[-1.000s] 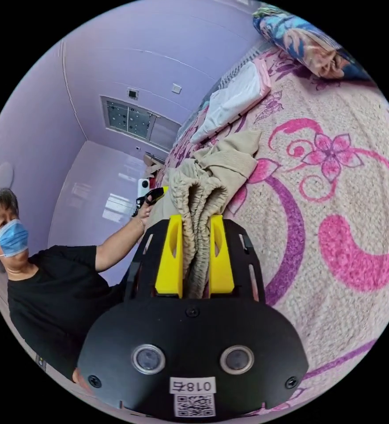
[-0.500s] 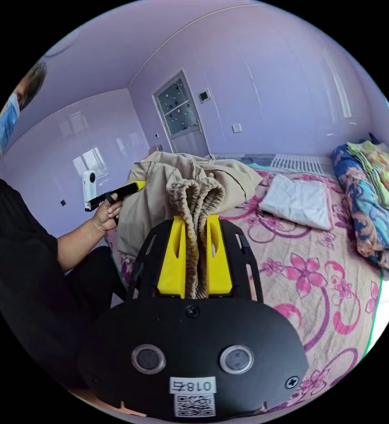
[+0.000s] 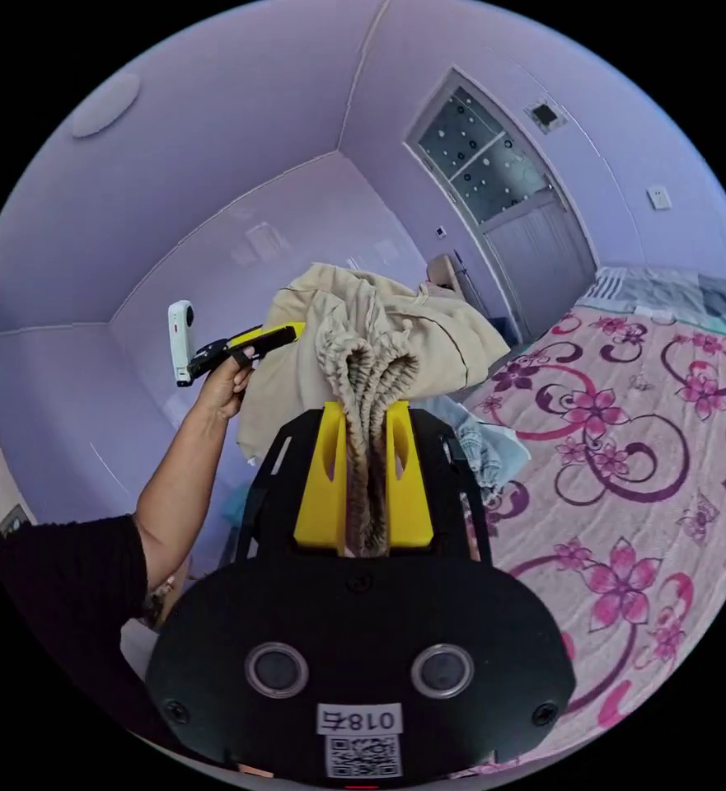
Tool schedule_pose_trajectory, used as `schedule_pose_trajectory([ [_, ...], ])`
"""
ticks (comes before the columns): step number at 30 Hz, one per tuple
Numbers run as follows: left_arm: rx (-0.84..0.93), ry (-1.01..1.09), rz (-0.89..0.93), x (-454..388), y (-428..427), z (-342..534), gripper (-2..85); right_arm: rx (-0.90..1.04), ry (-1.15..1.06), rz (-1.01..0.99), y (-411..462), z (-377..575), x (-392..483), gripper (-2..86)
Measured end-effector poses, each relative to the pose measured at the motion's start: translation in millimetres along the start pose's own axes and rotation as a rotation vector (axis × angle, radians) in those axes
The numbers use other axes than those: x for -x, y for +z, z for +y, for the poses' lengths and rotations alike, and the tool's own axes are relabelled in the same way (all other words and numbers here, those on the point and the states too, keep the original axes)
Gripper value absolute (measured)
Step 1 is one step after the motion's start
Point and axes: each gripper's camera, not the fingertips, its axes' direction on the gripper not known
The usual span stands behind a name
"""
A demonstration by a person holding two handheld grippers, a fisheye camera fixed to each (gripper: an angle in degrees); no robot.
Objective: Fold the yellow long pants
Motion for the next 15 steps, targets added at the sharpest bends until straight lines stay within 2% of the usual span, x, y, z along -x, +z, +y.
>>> schedule_pose_trajectory([
  [3,0.103,-0.058,0.017,53,74,13,6.8,0.039,0.153,0.023,81,-9,-15,7.9],
  [6,0.284,-0.329,-0.006,86,167,63,5.4,0.124,0.257,0.229,153,8,-42,8.1],
  [7,0.270,-0.517,-0.086,95,178,95,3.8,0.212,0.301,0.283,177,18,-59,8.2],
  [8,0.137,-0.689,-0.114,99,169,129,2.3,0.234,0.315,0.279,184,23,-67,8.3],
  [9,0.057,-0.738,-0.105,98,161,143,1.8,0.219,0.325,0.239,186,27,-78,8.4],
  [11,-0.152,-0.750,-0.067,83,131,171,0.4,0.238,0.308,0.215,183,21,-82,8.9],
  [15,-0.123,-0.529,0.131,30,120,158,0.7,0.252,0.305,0.081,172,19,-93,10.9],
])
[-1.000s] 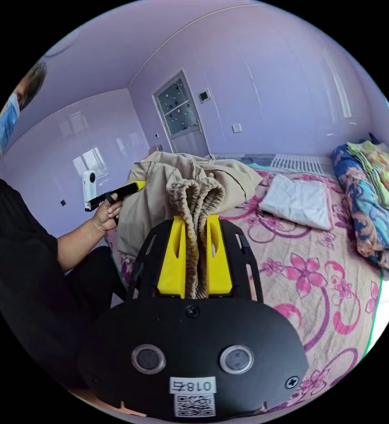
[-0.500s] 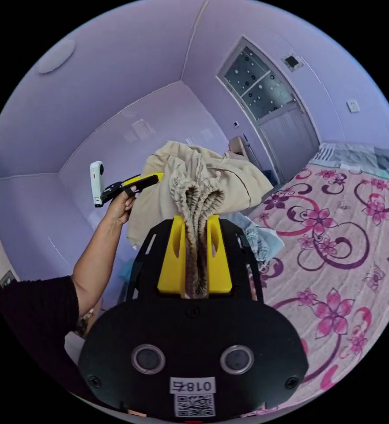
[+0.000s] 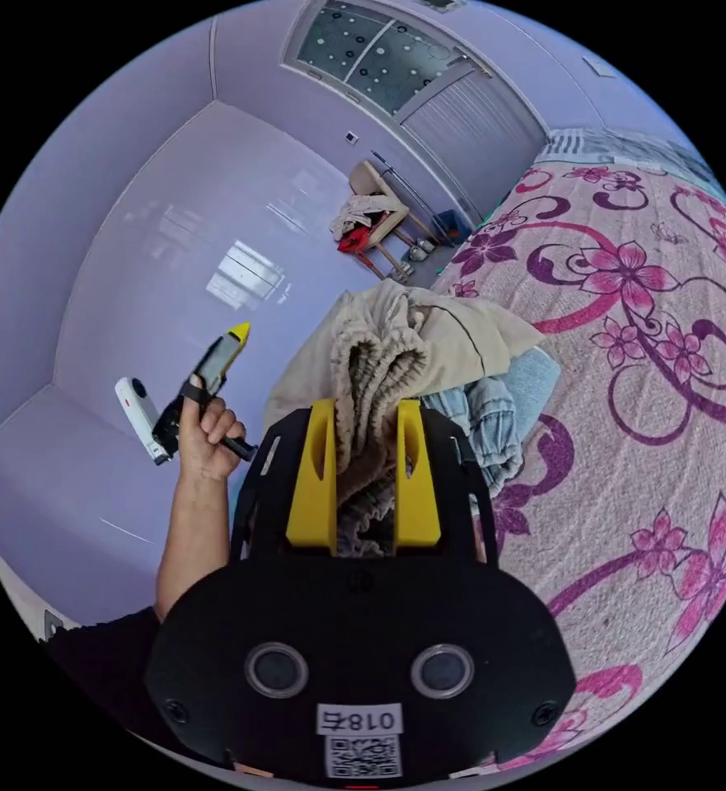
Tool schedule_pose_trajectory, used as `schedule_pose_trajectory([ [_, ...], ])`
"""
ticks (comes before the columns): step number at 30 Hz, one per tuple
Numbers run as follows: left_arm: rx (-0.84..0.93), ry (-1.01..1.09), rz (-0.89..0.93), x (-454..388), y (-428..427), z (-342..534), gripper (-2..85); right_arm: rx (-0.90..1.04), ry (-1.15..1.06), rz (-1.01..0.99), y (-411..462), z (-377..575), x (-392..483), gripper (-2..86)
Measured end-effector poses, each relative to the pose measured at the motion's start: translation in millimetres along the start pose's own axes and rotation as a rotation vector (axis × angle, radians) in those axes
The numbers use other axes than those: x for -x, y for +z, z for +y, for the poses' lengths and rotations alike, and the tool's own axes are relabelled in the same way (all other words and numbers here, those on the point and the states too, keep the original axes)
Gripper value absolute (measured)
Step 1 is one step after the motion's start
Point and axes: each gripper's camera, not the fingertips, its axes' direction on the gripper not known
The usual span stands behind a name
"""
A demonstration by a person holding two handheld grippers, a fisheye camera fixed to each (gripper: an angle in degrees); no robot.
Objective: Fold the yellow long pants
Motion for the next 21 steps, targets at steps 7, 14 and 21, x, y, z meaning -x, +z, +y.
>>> schedule_pose_trajectory([
  [7,0.391,0.169,-0.072,-45,77,68,1.2,-0.125,-0.125,-0.071,-117,87,-22,9.2],
  [14,-0.173,0.034,0.000,-83,-56,51,-0.8,-0.240,-0.298,0.293,-302,217,-31,10.4],
  [21,-0.264,0.119,0.627,-243,-97,116,-0.9,-0.473,-0.261,0.501,-449,328,-49,10.8],
])
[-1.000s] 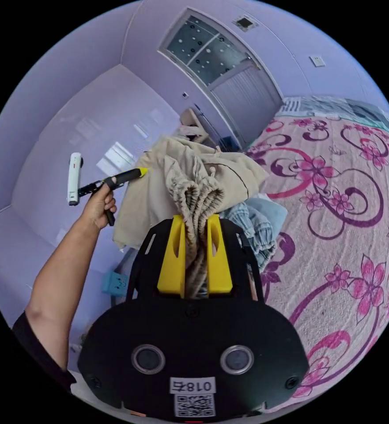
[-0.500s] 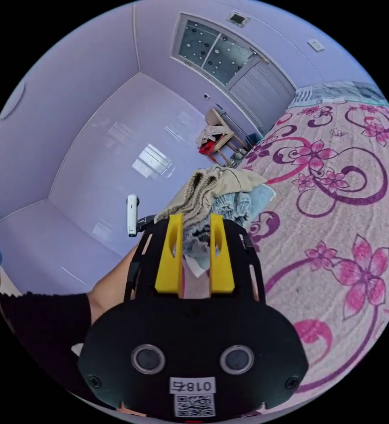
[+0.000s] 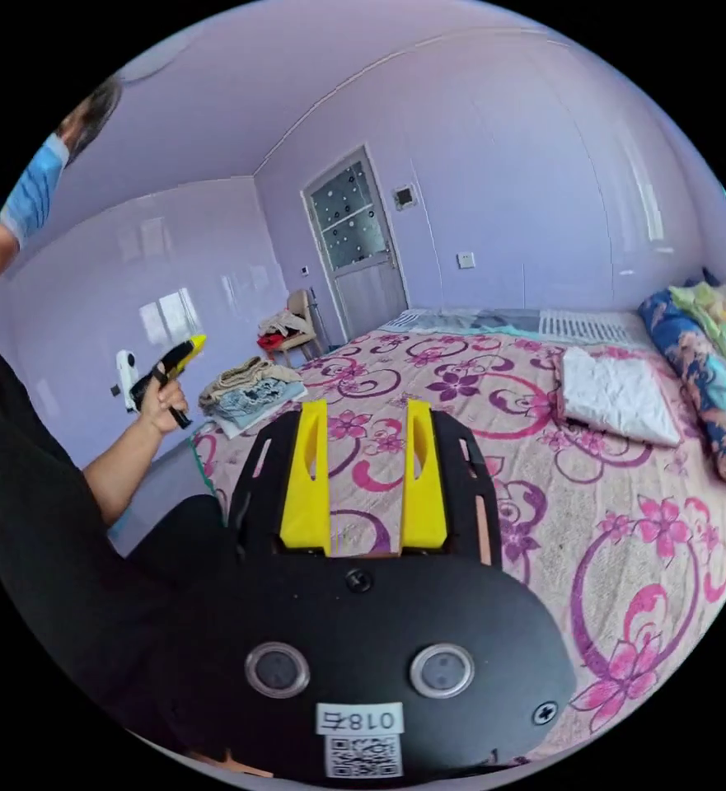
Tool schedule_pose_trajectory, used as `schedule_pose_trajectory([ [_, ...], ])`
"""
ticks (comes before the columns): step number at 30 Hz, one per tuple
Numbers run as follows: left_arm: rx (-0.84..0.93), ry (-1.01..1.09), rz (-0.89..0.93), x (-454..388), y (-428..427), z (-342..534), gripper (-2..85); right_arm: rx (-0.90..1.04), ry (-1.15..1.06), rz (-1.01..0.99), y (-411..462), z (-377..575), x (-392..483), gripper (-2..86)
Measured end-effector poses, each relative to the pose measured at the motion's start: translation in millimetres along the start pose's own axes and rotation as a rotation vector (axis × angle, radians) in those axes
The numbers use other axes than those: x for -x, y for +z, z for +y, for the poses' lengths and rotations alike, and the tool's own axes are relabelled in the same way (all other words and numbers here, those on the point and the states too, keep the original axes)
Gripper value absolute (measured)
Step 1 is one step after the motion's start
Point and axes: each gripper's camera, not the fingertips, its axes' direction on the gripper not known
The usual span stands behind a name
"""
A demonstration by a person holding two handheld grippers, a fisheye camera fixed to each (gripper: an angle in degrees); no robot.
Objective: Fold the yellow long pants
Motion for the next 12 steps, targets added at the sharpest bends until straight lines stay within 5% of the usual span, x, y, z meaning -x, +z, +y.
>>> schedule_pose_trajectory([
  [4,0.077,-0.238,0.367,-61,78,59,-0.7,-0.127,0.195,-0.295,-39,20,-72,3.5],
  [12,0.316,-0.499,0.686,-98,203,94,3.8,0.046,0.094,0.228,-23,-21,-162,8.7],
])
